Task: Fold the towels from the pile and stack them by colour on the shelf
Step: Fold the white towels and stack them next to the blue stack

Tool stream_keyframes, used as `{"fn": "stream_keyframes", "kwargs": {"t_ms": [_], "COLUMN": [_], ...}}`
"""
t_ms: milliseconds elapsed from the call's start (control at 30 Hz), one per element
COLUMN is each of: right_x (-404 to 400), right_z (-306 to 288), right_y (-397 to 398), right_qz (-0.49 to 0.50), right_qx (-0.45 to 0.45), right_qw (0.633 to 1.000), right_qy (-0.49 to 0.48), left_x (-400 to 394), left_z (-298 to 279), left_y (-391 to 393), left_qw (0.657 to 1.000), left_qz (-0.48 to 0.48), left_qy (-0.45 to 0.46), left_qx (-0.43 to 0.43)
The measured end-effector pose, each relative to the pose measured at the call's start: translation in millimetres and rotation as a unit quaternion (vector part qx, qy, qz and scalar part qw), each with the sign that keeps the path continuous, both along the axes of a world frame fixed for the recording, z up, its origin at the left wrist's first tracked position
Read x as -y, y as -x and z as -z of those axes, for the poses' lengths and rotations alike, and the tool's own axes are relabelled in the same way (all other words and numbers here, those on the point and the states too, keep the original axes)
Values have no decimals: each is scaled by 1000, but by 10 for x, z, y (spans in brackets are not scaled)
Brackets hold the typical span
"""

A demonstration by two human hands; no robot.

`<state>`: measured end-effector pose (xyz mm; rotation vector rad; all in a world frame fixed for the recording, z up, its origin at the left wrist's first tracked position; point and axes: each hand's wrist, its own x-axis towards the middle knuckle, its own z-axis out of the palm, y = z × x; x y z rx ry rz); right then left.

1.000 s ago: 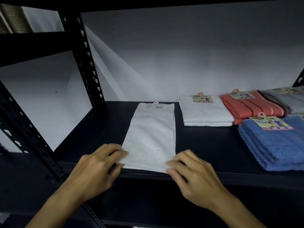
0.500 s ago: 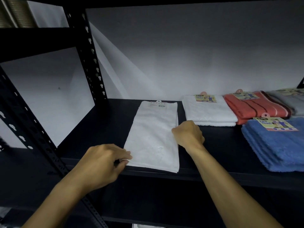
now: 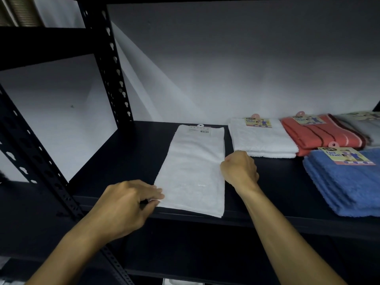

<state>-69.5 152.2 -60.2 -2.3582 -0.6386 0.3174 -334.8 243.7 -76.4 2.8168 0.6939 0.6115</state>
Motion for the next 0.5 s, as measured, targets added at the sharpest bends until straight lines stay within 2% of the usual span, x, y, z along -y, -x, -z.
{"fn": "stream_keyframes", "kwargs": {"t_ms": [67,133,233,300,400,500], "right_x": [-9,-36,-125,-186,-244,-278], "right_z": [6,6,54,99,108,95], "right_y": [9,43,114,123,57,-61], "right_qz": [-10,-23,-78,-134,-199,-250], "right_qx": [25,96,233,287,288,267], "right_qw": [1000,995,966,941,920,913], "right_qy": [3,26,80,120,176,180], "left_x": [-7,-6,-14,-41,-34,58], "left_z": [13,7,-9,12,71,131], "left_y": [17,24,18,8,15,-6], "left_qw": [1000,999,993,990,989,986], "left_qz": [4,19,57,76,97,106], "left_qy": [-14,-37,-80,-93,-96,-121], "left_qx": [0,-14,-62,-75,-61,-54]}}
